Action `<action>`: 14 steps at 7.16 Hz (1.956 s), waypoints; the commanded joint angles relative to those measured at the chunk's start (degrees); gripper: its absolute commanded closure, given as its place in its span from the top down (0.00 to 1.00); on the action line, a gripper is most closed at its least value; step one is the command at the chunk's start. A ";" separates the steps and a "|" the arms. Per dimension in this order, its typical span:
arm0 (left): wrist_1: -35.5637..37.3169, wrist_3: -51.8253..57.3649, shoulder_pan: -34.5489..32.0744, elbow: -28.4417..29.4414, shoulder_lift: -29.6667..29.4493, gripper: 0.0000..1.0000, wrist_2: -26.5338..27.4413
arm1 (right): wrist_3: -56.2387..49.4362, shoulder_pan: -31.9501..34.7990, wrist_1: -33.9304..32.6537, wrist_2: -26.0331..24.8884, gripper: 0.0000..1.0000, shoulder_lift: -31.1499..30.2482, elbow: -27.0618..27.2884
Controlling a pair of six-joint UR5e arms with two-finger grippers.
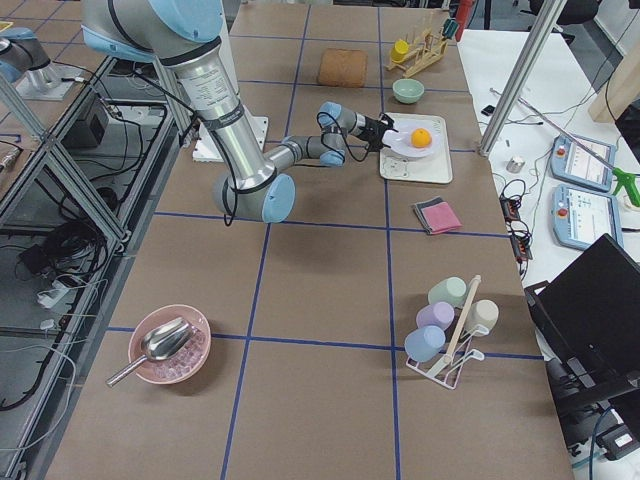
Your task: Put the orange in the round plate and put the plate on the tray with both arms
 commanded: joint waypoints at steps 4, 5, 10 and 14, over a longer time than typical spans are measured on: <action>-2.70 -7.92 -0.06 -1.18 1.49 0.99 -0.52 | -40.74 21.49 -37.49 40.72 1.00 -6.27 22.02; -4.29 -8.91 0.03 -1.01 1.67 0.99 -0.34 | -50.40 27.11 -40.87 47.84 1.00 -6.97 22.05; -4.48 -10.76 0.29 -0.93 1.67 0.99 0.54 | -106.28 45.51 -47.99 58.63 1.00 -26.63 21.43; -4.48 -10.32 0.20 -1.97 4.20 0.99 1.59 | -132.11 58.34 -56.09 59.87 1.00 -35.26 21.52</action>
